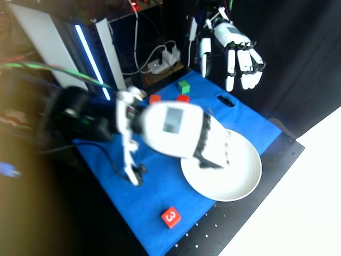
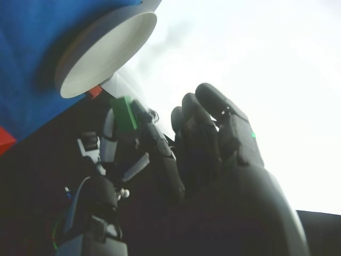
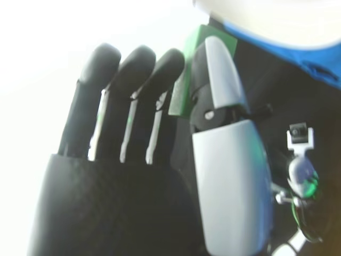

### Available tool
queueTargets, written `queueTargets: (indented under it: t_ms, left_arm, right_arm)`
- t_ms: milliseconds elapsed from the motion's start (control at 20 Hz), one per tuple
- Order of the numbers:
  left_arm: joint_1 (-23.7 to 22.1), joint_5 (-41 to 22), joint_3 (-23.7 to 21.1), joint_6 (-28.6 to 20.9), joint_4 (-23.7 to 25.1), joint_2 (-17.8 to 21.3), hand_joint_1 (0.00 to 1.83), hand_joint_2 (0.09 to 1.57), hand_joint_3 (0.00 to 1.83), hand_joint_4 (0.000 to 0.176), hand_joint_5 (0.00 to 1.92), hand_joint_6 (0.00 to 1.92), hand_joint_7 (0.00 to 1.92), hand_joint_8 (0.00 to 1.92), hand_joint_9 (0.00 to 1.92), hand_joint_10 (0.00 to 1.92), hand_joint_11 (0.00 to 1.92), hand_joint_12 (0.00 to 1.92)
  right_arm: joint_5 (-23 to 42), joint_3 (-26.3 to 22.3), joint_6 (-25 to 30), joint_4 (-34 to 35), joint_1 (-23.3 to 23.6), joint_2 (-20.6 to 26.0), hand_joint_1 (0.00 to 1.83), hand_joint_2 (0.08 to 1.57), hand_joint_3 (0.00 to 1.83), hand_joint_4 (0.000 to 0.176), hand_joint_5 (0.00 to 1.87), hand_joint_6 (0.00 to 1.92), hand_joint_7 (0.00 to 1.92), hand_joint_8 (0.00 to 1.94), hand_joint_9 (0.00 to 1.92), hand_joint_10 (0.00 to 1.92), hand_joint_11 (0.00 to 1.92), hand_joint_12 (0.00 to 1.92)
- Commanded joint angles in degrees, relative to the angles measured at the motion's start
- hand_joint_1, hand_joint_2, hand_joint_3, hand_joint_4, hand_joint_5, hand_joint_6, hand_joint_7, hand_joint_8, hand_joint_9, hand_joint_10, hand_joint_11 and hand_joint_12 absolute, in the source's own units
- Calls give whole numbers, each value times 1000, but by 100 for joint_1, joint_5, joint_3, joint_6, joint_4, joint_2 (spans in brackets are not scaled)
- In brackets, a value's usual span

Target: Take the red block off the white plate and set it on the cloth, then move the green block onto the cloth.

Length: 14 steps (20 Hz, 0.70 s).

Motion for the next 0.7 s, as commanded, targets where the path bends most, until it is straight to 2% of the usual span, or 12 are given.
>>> queueTargets:
  t_ms: [0,50,100,150,200,250,300,350,400,450,550,650]
  left_arm:
    - [12,-773,-40,-6,21,78,411,1199,1,82,652,11,412,4,398,7,0,1028]
    - [51,-807,-66,-6,0,114,378,1205,3,87,640,5,398,1,389,2,0,1027]
    - [72,-826,-81,-6,-19,136,383,1209,3,84,643,6,407,4,391,3,0,1049]
    - [83,-835,-89,-6,-34,150,397,1209,1,85,647,7,415,6,397,4,0,1064]
    - [102,-860,-100,-5,-53,163,397,1209,1,85,647,7,415,6,397,4,0,1064]
    - [138,-904,-121,-4,-79,183,431,1208,0,78,651,8,424,8,404,7,0,1061]
    - [177,-949,-149,-4,-102,212,425,1207,0,92,651,7,420,5,397,3,0,1042]
    - [208,-985,-174,-4,-119,240,430,1206,0,97,652,7,420,4,394,2,0,1037]
    - [228,-1010,-191,-4,-130,259,424,1211,1,91,647,4,420,3,399,3,0,1053]
    - [251,-1055,-214,-3,-142,281,439,1209,0,93,647,4,420,2,398,2,0,1050]
    - [281,-1124,-241,4,-161,300,412,1209,1,98,640,0,415,1,382,1,0,981]
    - [310,-1176,-275,15,-178,313,422,1210,0,87,646,3,422,3,396,6,0,965]
  right_arm:
    - [-913,-157,9,-197,-26,95,1372,1150,1,0,894,1066,925,1129,779,1416,606,1709]
    - [-1066,-302,9,-197,-126,186,1467,1153,10,0,836,1064,900,1155,797,1341,654,1753]
    - [-1236,-450,9,-197,-241,299,1486,1150,4,0,817,1139,918,1095,826,1272,675,1734]
    - [-1362,-581,9,-197,-355,402,1480,1199,6,0,711,1320,821,1194,737,1344,571,1777]
    - [-1481,-718,9,-197,-475,503,1480,1199,6,0,711,1320,821,1194,737,1344,571,1777]
    - [-1566,-819,9,-197,-580,570,1487,1172,0,0,816,1261,870,1125,800,1246,634,1709]
    - [-1664,-919,9,-197,-678,639,1487,1164,0,0,848,1249,883,1090,803,1225,656,1693]
    - [-1742,-1001,9,-197,-770,701,1486,1164,0,0,860,1240,872,1117,785,1254,635,1703]
    - [-1793,-1064,9,-197,-835,748,1387,1163,2,0,870,1239,885,1141,766,1335,642,1662]
    - [-1854,-1150,10,-197,-943,812,1372,1155,0,0,884,1197,904,1133,789,1333,680,1645]
    - [-1963,-1265,26,-197,-1141,873,1366,1156,0,0,866,1187,934,1140,767,1361,620,1709]
    - [-2009,-1284,251,-197,-1421,880,1377,1132,0,0,908,1087,965,1038,862,1317,775,1663]
